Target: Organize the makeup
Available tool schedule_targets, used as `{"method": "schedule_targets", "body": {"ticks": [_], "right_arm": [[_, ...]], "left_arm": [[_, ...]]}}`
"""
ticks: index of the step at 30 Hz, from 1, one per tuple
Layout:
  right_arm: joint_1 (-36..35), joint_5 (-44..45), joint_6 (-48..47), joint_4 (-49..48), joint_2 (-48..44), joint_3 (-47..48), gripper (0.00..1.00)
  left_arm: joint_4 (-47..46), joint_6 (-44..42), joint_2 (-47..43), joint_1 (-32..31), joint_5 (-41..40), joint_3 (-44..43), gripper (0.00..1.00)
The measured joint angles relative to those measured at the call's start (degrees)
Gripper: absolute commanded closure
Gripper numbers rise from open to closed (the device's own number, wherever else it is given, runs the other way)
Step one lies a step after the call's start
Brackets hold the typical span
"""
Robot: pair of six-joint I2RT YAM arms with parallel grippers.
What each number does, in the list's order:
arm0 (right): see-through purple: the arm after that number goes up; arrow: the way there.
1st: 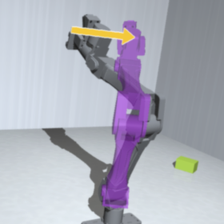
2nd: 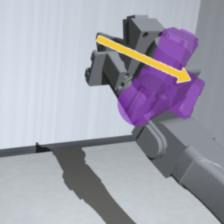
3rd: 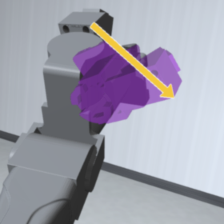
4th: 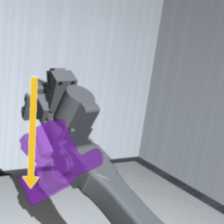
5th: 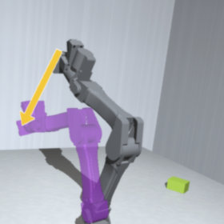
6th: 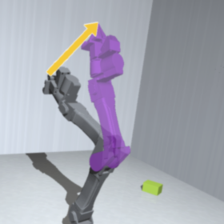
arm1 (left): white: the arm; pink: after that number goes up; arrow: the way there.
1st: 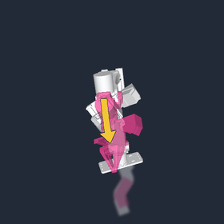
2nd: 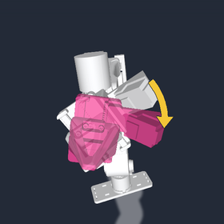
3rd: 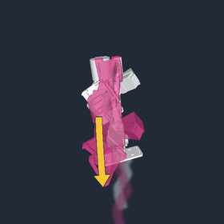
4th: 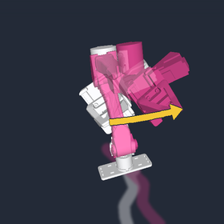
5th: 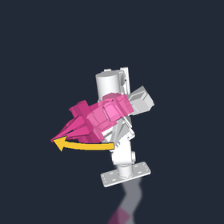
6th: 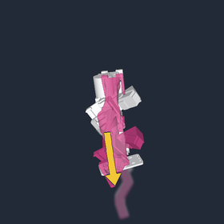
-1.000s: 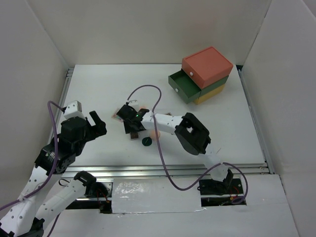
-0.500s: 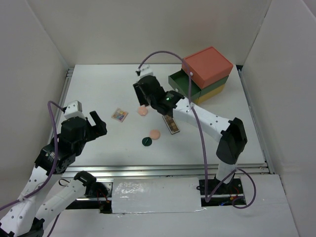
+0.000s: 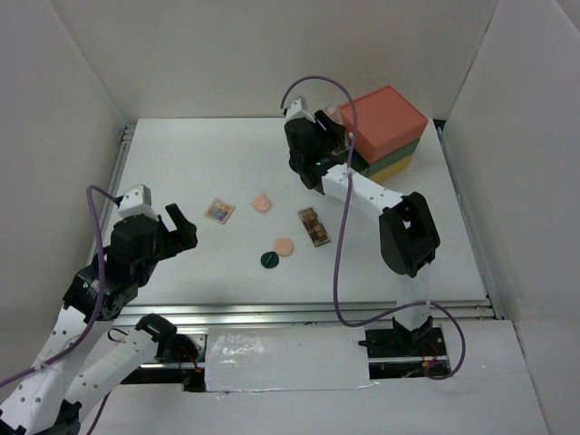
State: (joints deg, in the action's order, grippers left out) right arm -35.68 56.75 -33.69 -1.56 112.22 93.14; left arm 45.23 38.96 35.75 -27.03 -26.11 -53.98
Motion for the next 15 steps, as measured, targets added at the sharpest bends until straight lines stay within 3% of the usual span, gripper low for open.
{"method": "schedule_targets", "body": {"ticks": [6,9,11,12,13,15], "right_arm": [[1.1,2.0,-7.1,-8.0,2.1,-1.7,0.72],[1.1,2.4,-7.2,-8.0,2.5,-2.7,0.64],[1.2,2.3,-5.9,-6.8,2.5,-3.0,0.51],[1.4,2.3,-5.6,-6.5,2.5,-3.0,0.51],[1.5,2.3,-5.0,-6.3,2.5,-3.0,0.37],[1.5,2.2,-4.1,-6.1,2.5,-3.2,0.23]], "left_arm": [[-0.3,0.0,0.0,0.0,0.4,0.0,0.01],[-0.3,0.0,0.0,0.0,0.5,0.0,0.0],[-0.3,0.0,-0.1,0.0,0.5,0.0,0.01],[-0.3,0.0,-0.3,0.0,0.5,0.0,0.01],[-0.3,0.0,-0.5,0.0,0.5,0.0,0.01],[-0.3,0.0,-0.8,0.0,0.5,0.0,0.01]]}}
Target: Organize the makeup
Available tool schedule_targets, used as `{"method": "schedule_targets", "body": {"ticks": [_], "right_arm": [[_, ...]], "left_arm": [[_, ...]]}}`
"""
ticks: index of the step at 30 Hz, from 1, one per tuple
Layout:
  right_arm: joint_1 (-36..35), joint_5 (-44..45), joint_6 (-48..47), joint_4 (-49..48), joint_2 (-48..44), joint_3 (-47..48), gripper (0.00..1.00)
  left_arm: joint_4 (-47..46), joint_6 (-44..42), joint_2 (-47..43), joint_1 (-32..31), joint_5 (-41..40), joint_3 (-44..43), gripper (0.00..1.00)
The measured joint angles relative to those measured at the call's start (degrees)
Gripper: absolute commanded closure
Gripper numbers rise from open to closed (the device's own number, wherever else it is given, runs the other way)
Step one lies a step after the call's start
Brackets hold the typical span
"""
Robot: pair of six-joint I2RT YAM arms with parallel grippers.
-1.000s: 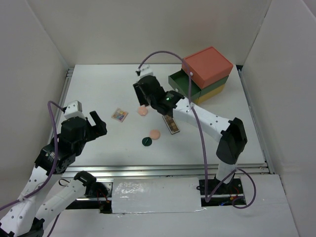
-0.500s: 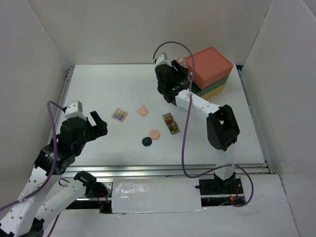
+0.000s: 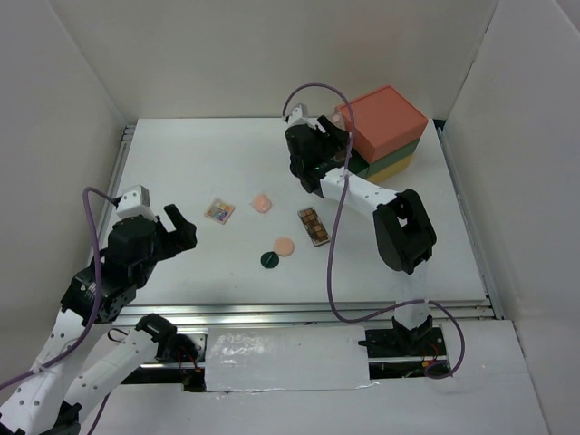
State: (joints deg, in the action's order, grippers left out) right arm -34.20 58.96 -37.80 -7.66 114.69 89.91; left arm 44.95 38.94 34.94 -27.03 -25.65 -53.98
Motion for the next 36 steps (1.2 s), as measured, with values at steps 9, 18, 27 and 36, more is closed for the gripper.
{"method": "schedule_targets", "body": {"ticks": [9,18,27,36], "right_arm": [[0.3,-2.3,6.1,7.8,0.0,1.6,0.17],[-2.5,-17.5,27.6,31.7,-2.7,6.1,0.03],[-4.3,-40.4,50.4,37.2,-15.2,-16.5,0.0],[-4.0,-46.6,53.8,36.4,-5.6,-17.1,0.01]], "left_arm": [[0.0,-0.1,-0.1,0.0,0.3,0.0,0.01],[0.0,-0.1,-0.2,0.0,0.4,0.0,0.01],[-0.1,-0.2,-0.3,0.0,0.7,0.0,0.01],[-0.1,-0.2,-0.6,0.0,0.5,0.0,0.01]]}}
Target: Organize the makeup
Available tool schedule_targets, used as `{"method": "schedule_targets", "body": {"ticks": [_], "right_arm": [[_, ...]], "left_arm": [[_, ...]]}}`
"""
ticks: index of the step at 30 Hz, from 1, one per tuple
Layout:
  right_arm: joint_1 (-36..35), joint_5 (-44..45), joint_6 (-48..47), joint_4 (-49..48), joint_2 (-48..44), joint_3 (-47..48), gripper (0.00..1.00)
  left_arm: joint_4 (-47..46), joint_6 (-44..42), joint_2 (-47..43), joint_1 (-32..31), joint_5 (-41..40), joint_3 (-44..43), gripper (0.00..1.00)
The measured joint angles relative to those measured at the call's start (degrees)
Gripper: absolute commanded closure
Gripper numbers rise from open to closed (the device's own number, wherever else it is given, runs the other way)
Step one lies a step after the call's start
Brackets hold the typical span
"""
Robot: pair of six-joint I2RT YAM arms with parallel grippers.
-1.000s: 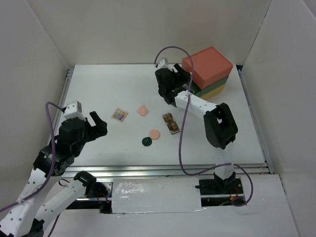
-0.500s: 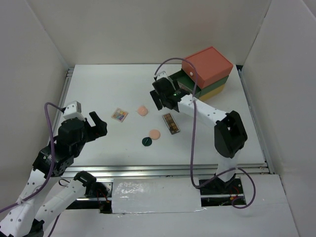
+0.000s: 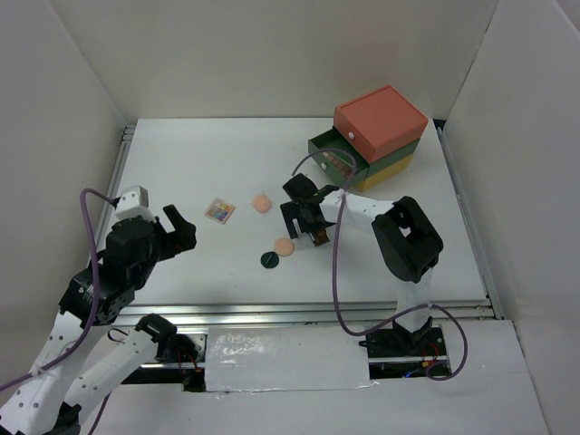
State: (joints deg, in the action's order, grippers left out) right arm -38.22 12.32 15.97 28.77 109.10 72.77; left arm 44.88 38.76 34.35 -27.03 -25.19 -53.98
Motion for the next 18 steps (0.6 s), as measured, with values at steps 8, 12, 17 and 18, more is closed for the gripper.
{"method": "schedule_targets", "body": {"ticks": [8,12,17,18], "right_arm": [[0.0,3.3,0.3,0.1,1.4,1.0,0.38],[0.6,2.8,0.5,-1.0,1.0,0.6,0.61],[1.3,0.5,0.2,-2.8,0.0,-0.8,0.83],[1.4,0.0,0.2,-3.1,-0.3,-1.0,0.84]], "left_arm": [[0.0,0.0,-0.1,0.0,0.0,0.0,0.01],[0.0,0.0,-0.1,0.0,0.0,0.0,0.01],[0.0,0.0,-0.1,0.0,0.0,0.0,0.01],[0.0,0.0,-0.1,0.0,0.0,0.0,0.0]]}}
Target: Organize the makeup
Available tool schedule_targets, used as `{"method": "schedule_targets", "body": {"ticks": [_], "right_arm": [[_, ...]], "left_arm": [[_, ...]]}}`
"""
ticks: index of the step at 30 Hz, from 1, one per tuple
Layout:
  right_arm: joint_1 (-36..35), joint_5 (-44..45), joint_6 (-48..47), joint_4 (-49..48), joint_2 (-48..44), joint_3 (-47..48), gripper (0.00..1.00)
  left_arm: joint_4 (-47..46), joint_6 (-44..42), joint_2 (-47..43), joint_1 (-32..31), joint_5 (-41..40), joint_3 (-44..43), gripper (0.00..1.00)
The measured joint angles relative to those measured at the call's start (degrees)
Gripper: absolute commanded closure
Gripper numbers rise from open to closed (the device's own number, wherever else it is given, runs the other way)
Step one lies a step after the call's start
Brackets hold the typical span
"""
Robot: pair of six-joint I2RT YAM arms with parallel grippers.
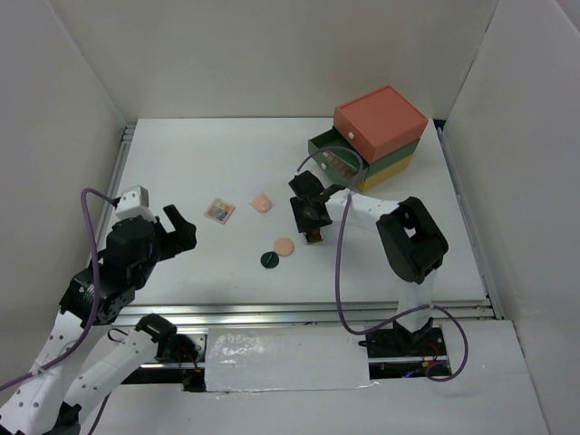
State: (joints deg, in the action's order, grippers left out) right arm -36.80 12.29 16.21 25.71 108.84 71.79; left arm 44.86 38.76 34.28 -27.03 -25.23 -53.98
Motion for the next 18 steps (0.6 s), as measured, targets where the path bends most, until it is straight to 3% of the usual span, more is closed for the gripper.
{"method": "schedule_targets", "body": {"ticks": [7,13,16,18], "right_arm": [[0.1,-4.0,0.6,-1.9,-3.1,-2.2,0.85],[0.1,-2.3,0.8,-0.5,-6.0,-2.1,0.82],[0.1,-1.0,0.8,0.6,-5.9,-0.8,0.65],[0.1,-0.3,0.6,1.0,-5.3,0.3,0.35]], "left_arm": [[0.0,0.0,0.0,0.0,0.0,0.0,0.01],[0.0,0.0,0.0,0.0,0.0,0.0,0.01],[0.0,0.0,0.0,0.0,0.0,0.0,0.01],[0.0,0.0,0.0,0.0,0.0,0.0,0.01]]}}
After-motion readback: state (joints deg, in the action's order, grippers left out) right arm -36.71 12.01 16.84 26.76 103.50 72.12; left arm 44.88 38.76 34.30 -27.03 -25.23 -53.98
